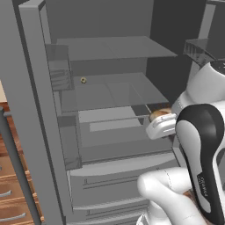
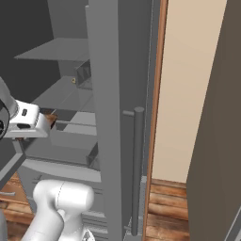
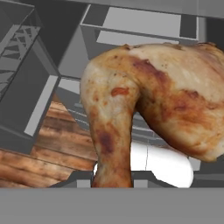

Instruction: Take the chicken drumstick from the fridge and place it on the digital scale on the counter by the fridge. Wait a few seconds for a reading, then move it to the plate on the dining counter.

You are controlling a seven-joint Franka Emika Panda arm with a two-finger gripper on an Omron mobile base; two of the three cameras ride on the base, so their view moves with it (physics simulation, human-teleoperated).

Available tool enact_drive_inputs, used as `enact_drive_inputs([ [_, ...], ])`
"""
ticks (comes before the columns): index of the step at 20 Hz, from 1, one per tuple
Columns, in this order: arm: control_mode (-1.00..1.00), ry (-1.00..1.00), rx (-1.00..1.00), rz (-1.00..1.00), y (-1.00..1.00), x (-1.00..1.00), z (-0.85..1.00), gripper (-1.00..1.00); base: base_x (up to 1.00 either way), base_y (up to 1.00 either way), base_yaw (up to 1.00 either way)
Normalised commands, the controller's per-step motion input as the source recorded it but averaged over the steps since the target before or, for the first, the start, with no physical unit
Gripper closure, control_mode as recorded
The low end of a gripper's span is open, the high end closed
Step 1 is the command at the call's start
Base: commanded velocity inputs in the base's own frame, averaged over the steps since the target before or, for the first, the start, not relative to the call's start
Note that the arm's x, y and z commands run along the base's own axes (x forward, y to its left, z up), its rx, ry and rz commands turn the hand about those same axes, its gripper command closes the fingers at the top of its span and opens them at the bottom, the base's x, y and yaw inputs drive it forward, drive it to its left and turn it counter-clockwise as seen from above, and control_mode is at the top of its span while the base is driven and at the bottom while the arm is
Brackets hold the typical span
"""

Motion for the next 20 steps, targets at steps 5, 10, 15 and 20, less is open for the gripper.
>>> enact_drive_inputs([
  [5,-1.00,0.00,0.00,0.00,0.00,-0.01,0.00,1.00,0.00,0.00,0.00],
  [10,1.00,0.00,0.00,0.00,0.00,-0.08,0.00,1.00,-0.40,-0.06,0.00],
  [15,1.00,0.00,0.00,0.00,0.00,0.00,0.00,1.00,-1.00,-0.14,0.04],
  [20,1.00,0.00,0.00,0.00,0.00,0.00,0.00,1.00,-0.74,0.04,0.21],
])
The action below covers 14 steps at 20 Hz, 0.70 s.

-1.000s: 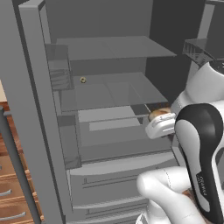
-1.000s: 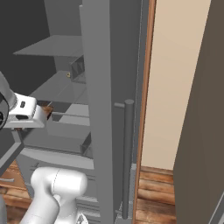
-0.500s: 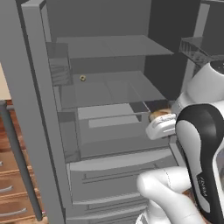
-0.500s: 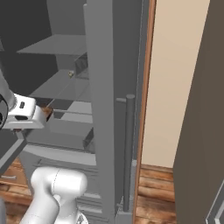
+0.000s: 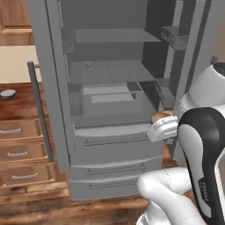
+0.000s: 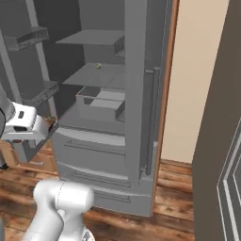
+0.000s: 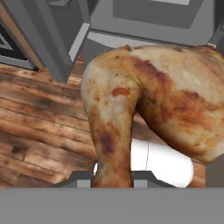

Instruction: Take the chicken drumstick from the fridge and place it on the digital scale on the counter by the fridge. Wait a few seconds for a reading, then move it to the plate on the dining counter.

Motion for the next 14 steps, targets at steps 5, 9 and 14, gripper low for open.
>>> enact_drive_inputs([
  [5,1.00,0.00,0.00,0.00,0.00,0.00,0.00,1.00,-0.45,0.16,0.52],
  [9,1.00,0.00,0.00,0.00,0.00,0.00,0.00,1.00,-0.34,0.05,0.64],
  [14,1.00,0.00,0.00,0.00,0.00,0.00,0.00,1.00,-0.29,0.10,0.63],
])
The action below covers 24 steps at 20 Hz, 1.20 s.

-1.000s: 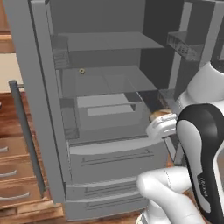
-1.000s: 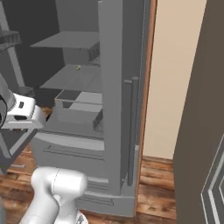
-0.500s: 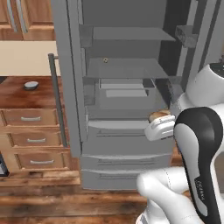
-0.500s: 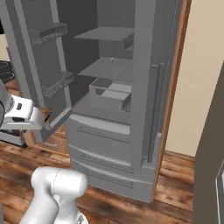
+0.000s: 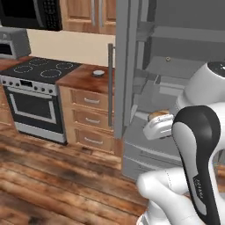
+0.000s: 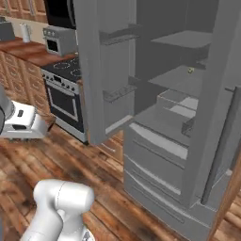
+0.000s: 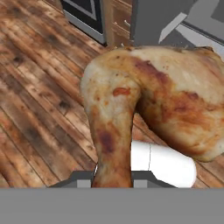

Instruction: Take the chicken drumstick from the fridge and place it on the digital scale on the counter by the fridge. Wait a few seconds for a reading, then move it to the plate on the dining counter.

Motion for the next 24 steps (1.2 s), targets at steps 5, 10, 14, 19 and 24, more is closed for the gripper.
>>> enact_drive_inputs([
  [5,1.00,0.00,0.00,0.00,0.00,0.00,0.00,1.00,0.00,0.03,0.69],
  [10,1.00,0.00,0.00,0.00,0.00,0.00,0.00,1.00,0.00,0.00,0.71],
  [14,1.00,0.00,0.00,0.00,0.00,0.00,0.00,1.00,0.07,0.00,0.71],
  [19,1.00,0.00,0.00,0.00,0.00,0.00,0.00,1.00,0.24,0.00,0.68],
  [24,1.00,0.00,0.00,0.00,0.00,0.00,0.00,1.00,0.81,0.00,0.45],
])
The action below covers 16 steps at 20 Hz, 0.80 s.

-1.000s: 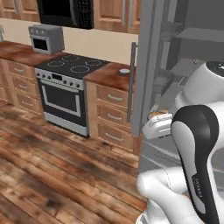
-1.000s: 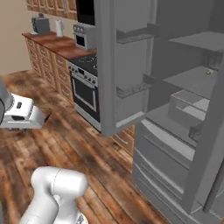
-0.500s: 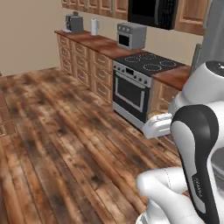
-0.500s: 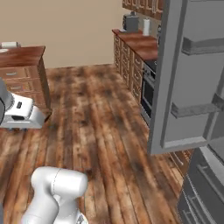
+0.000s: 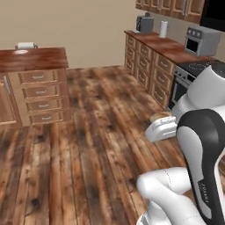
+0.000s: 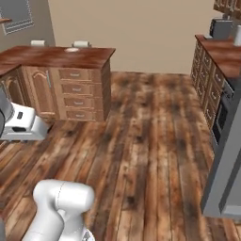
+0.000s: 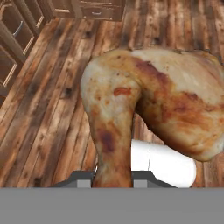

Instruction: Take the chicken drumstick from the fridge and place it on the digital scale on the counter by the fridge. Wait a few seconds for a reading, then move it to the plate on the dining counter.

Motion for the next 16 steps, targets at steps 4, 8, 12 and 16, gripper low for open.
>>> enact_drive_inputs([
  [4,1.00,0.00,0.00,0.00,0.00,0.00,0.00,1.00,1.00,0.00,0.14],
  [8,1.00,0.00,0.00,0.00,0.00,0.00,0.00,1.00,1.00,0.00,0.08],
  [12,1.00,0.00,0.00,0.00,0.00,0.00,0.00,1.00,1.00,-0.10,0.01],
  [16,1.00,0.00,0.00,0.00,0.00,0.00,0.00,1.00,1.00,-0.13,-0.14],
])
